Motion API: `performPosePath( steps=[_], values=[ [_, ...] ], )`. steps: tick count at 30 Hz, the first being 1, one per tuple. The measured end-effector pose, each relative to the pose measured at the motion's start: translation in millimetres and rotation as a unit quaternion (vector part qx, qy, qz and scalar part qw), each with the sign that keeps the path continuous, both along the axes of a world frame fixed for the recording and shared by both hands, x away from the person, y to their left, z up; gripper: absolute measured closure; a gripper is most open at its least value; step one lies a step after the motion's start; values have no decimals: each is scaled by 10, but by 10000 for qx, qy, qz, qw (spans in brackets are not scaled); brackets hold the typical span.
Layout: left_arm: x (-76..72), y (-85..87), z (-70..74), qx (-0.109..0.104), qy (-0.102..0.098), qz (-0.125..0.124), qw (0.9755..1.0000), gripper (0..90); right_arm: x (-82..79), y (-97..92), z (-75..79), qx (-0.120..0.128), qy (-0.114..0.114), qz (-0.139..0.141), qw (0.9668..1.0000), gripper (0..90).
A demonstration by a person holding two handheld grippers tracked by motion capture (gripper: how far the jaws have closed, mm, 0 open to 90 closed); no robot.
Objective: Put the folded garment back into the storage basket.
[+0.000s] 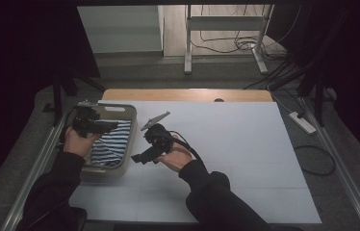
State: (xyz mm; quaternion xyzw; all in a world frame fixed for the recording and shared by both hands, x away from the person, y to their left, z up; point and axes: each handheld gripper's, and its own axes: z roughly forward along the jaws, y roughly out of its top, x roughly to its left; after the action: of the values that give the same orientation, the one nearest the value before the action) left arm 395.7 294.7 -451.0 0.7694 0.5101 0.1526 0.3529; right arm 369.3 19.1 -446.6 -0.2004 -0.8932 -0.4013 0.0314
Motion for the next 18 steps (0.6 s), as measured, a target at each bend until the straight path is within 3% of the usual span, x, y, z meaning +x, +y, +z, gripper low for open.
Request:
performPosePath(
  steps=[4, 18],
  values=[
    [-54, -62, 13, -15, -23, -100, 9999, 46, -36, -88, 1, -88, -209, 8, 9997, 34],
    [-166, -198, 16, -63, -63, -248, 9997, 10, -70, -377, -20, -33, -349, -109, 9993, 22]
  ],
)
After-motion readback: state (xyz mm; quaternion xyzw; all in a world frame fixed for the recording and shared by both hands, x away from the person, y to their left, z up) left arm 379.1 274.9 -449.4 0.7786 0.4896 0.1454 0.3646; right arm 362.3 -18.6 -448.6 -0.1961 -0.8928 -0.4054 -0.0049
